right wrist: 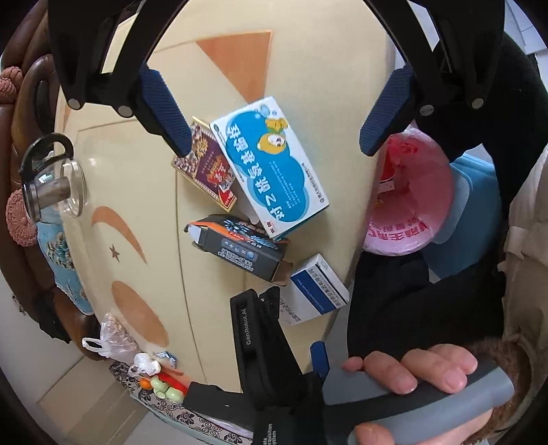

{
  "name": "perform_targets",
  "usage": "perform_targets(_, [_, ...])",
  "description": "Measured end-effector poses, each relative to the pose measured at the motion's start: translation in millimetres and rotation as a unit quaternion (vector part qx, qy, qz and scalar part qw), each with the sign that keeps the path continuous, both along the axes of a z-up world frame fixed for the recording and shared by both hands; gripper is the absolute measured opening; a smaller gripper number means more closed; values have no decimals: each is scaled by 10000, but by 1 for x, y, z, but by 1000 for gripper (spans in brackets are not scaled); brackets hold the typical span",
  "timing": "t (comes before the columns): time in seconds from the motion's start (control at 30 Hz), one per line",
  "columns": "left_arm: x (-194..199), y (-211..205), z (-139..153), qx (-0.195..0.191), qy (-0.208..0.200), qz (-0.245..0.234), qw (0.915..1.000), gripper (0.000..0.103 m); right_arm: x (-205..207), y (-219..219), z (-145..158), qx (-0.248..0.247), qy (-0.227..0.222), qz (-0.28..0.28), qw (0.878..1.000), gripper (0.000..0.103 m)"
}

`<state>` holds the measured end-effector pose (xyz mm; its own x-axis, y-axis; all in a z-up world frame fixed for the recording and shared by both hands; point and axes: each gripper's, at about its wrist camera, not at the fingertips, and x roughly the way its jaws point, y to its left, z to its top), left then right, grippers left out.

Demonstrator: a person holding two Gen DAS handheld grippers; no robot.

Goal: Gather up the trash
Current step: 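Grasp the white medicine box with the left tool while the right tool grasps the blue medicine box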

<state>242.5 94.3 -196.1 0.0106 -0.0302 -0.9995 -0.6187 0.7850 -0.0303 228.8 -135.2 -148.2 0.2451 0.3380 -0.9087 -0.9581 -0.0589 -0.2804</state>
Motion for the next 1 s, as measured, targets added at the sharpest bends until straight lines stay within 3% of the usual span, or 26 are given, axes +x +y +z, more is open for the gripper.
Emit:
perform_targets(0.13, [5, 2, -7, -131, -15, -45, 9999, 93, 3, 7, -15, -101, -216, 77, 9997, 96])
perform_targets(0.23, [7, 2, -9, -11, 31, -48, 10000, 93, 2, 12, -28, -202, -369, 194, 9989, 96])
perform_targets(0.37, [6, 5, -22, -290, 166, -28, 9994, 93, 4, 17, -40, -279, -512, 253, 9980, 95])
perform_targets(0.5, [6, 5, -22, -172, 162, -28, 9997, 93, 6, 20, -50, -285, -712, 255, 9967, 84])
perform_targets(0.6, [5, 5, -22, -151, 148, -35, 9998, 94, 3, 22, -52, -213, -824, 322, 9958, 83])
perform_targets(0.73, [4, 0, -21, -65, 166, -105, 9998, 94, 0, 24, -61, -226, -910, 379, 9949, 75])
perform_targets(0.8, [9, -6, -18, -45, 138, -152, 9998, 94, 1, 27, -62, -211, -926, 229, 9952, 65])
perform_targets(0.9, [10, -8, -15, -33, 78, -213, 9997, 93, 0, 28, -62, -198, -946, 141, 9952, 65])
perform_targets(0.97, [11, -9, -13, 11, 75, -294, 9995, 90, 0, 28, -62, -186, -955, 45, 9952, 65])
perform_targets(1.0, [10, -11, -11, 71, 61, -333, 9994, 82, 0, 28, -62, -176, -966, 4, 9952, 65])
